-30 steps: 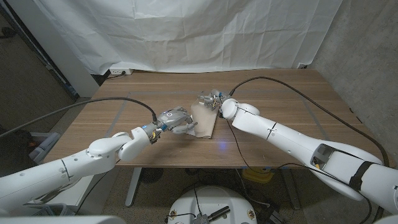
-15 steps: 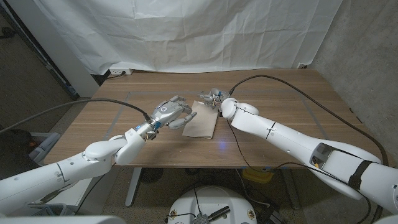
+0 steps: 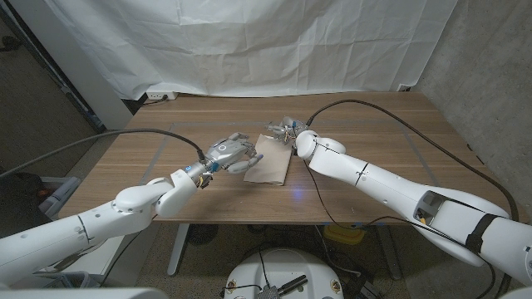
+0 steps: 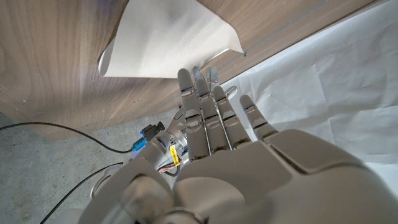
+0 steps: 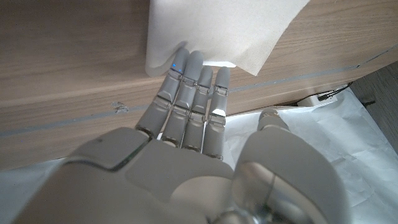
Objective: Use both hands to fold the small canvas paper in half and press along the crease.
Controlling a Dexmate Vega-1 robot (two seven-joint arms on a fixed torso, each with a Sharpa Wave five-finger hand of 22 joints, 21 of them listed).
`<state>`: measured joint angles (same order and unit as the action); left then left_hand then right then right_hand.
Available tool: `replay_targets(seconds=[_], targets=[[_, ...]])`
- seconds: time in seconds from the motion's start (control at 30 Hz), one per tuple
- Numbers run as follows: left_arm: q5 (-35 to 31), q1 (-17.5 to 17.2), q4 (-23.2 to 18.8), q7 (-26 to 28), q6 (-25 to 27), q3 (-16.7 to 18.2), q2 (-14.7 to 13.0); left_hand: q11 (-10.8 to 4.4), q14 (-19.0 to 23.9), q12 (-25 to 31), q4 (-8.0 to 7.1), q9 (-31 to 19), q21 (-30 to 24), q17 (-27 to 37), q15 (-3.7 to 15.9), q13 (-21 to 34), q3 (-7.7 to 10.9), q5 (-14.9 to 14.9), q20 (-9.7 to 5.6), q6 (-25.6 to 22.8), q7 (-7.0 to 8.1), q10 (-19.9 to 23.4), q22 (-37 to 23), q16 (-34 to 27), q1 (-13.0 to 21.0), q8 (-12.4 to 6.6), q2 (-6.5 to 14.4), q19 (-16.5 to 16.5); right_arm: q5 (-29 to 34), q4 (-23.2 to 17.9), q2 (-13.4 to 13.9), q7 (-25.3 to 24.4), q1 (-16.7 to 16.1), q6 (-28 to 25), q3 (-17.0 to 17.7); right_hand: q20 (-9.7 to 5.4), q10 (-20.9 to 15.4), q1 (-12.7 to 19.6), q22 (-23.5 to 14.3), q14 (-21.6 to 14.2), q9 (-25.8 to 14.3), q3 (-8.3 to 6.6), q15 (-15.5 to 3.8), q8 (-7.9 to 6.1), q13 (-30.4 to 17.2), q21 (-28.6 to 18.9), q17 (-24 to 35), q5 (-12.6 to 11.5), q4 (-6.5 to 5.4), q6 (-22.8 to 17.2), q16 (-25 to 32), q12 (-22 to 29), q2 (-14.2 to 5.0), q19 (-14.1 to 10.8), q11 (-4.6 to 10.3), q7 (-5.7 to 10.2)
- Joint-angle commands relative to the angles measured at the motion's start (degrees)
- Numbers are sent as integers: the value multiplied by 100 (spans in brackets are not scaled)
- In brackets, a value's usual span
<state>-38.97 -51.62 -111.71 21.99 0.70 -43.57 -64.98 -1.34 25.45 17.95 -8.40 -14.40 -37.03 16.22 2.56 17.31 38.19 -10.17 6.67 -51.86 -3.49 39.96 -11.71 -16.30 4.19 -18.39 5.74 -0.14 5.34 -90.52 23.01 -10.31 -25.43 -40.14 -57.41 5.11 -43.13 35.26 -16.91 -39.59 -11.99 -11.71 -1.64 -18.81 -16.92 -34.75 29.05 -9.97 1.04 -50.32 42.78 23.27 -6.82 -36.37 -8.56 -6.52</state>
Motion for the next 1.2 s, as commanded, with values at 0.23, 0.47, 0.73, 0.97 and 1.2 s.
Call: replay_targets(seconds=[0.23,0.47,0.73,0.97,1.2], targets=[[-42,275,60,-1373,456,-185,169,-140,-88,-52,-43,101,62,-80,161,-71,-40,-38,-28,159,68,22,2,104,-125,165,159,-113,280,-190,48,-207,21,-141,-56,15,49,-55,4,21,-4,-62,23,42,-14,-56,-105,-37,16,55,-119,-40,-38,58,-32,12],[-10,407,92,-1833,512,-259,256,-164,-244,-191,-95,223,112,-186,194,-176,-101,-66,-35,395,164,-143,12,235,-230,360,123,-236,634,-343,95,-299,105,-472,-272,60,260,-127,54,194,1,-108,97,64,46,-79,-332,-37,55,25,-423,-174,-23,142,81,45],[-4,462,150,-1924,460,-292,308,-110,-303,-271,-120,274,119,-245,199,-234,-128,-79,-74,493,165,-249,15,295,-277,450,122,-249,1023,-490,155,-384,170,-945,-518,-10,-331,-241,122,-512,9,-188,-44,-36,33,-270,-240,-39,88,-331,-164,35,-119,-138,97,54],[-15,503,209,-1877,362,-301,341,-101,-303,-285,-128,289,119,-266,209,-255,-137,-84,-76,503,165,-251,16,308,-292,471,126,-249,1363,-573,220,-401,257,-1292,-778,-79,-982,-358,141,-984,-44,-208,-172,-190,-64,-479,50,-34,137,-696,188,317,-138,-390,78,71],[-46,538,239,-1831,288,-304,359,-80,-300,-297,-135,302,123,-285,221,-273,-143,-89,-96,502,163,-252,17,319,-304,487,132,-256,1349,-510,244,-281,274,-1261,-797,-119,-1075,-624,222,-959,-17,-192,-81,-255,-21,-583,-153,-22,19,-963,-45,322,-159,-566,142,87]])
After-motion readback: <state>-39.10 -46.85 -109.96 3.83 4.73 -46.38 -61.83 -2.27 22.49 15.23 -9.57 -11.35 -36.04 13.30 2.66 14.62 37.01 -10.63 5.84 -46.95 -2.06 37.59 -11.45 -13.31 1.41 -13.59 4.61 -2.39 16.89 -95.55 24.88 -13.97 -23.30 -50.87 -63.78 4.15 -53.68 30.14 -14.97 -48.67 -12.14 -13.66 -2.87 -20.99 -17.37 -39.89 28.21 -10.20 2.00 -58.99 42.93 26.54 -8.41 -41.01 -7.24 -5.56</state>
